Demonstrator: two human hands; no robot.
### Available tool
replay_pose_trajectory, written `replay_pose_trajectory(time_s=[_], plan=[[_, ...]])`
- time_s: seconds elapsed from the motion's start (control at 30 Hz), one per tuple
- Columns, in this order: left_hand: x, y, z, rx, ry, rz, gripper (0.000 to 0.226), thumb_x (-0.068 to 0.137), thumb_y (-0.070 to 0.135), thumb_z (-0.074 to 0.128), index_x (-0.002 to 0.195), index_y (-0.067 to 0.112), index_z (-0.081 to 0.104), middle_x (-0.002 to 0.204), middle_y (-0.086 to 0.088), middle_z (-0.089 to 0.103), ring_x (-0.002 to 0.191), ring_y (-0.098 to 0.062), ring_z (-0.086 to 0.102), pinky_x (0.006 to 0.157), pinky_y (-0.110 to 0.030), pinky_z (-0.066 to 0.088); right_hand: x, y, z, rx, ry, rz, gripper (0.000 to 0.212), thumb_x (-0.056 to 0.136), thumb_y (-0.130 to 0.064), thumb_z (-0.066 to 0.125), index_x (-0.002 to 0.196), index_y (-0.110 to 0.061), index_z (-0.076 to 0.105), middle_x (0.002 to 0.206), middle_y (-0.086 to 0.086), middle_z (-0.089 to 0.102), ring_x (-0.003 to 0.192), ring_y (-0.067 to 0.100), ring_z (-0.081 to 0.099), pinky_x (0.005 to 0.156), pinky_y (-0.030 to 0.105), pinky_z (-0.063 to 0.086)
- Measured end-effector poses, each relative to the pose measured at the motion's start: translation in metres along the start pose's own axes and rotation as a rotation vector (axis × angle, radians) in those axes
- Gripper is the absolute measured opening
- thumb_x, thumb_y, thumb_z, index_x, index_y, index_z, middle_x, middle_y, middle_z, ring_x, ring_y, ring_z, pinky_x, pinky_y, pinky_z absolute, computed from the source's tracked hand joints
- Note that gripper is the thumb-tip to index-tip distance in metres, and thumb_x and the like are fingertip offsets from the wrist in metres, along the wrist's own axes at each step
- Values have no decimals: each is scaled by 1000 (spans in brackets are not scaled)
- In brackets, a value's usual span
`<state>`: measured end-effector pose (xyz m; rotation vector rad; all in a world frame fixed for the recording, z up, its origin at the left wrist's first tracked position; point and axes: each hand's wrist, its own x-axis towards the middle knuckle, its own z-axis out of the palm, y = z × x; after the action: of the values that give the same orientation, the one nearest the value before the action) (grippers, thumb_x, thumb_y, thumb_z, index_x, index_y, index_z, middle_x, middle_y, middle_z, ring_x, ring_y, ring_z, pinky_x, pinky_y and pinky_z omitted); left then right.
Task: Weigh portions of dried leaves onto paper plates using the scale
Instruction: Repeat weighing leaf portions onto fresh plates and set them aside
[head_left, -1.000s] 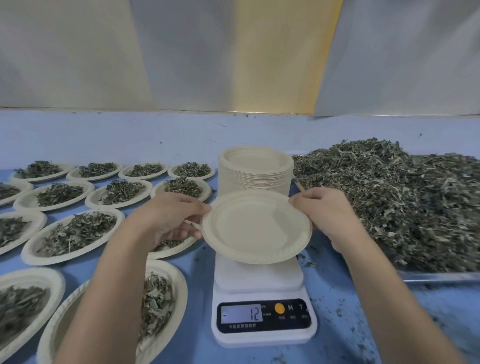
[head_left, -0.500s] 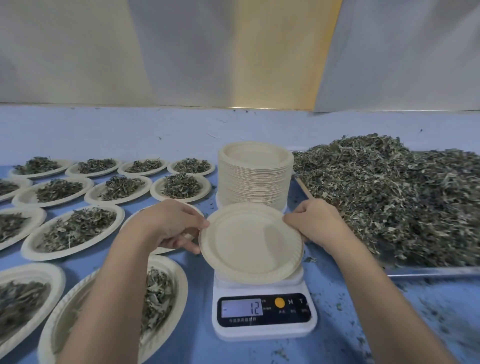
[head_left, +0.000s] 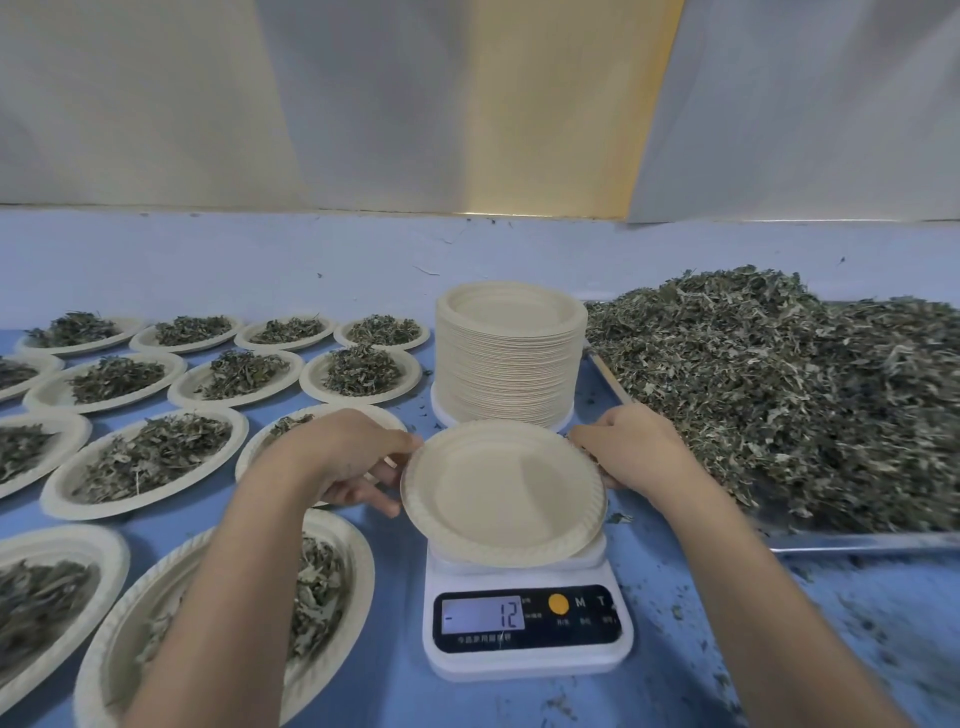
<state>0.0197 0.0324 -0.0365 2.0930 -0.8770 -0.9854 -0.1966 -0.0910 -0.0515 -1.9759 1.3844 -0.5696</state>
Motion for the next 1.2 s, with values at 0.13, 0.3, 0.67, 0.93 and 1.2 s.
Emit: replay_pose_trajectory(time_s=[0.13, 0.3, 0.67, 0.93, 1.2], plan=[[2, 3, 2, 6, 117, 61, 31, 93, 34, 58, 85, 3, 62, 76, -6, 66, 49, -15, 57, 40, -17, 31, 5, 4, -3, -51, 86, -28, 45, 91, -24, 53, 55, -13, 29, 52, 4, 30, 51, 19, 26, 58, 29, 26], [2, 12, 15, 79, 379, 373, 23, 92, 26, 54, 88, 6, 65, 80, -7, 64, 68, -19, 54, 60, -27, 40, 5, 10, -6, -40, 220, -111, 38, 92, -18, 52, 57, -4, 47, 51, 7, 41, 48, 23, 33, 49, 31, 29], [-16, 57, 79, -158, 129, 642, 17, 90, 17, 55, 82, 18, 71, 83, 6, 73, 78, -7, 65, 65, -19, 43, 30, 73, -41, -301, 363, 80, 65, 94, -32, 52, 148, -7, 25, 154, 14, 24, 143, 30, 18, 114, 46, 24], [-18, 88, 118, -192, 40, 719, 21, 92, 17, 54, 79, 21, 69, 84, 6, 72, 69, 3, 64, 60, -7, 45, 44, 96, -33, -478, -48, 278, 84, 97, -58, 28, 147, -18, -25, 154, 13, -31, 146, 28, -17, 118, 42, -5], [-14, 94, 128, -270, 30, 728, 21, 94, 15, 53, 81, 16, 69, 79, 6, 71, 61, 6, 62, 54, -4, 41, 69, 101, -30, -641, 161, -6, 62, 97, -54, 33, 148, -22, 19, 156, 9, 14, 137, 35, 23, 109, 47, 24]])
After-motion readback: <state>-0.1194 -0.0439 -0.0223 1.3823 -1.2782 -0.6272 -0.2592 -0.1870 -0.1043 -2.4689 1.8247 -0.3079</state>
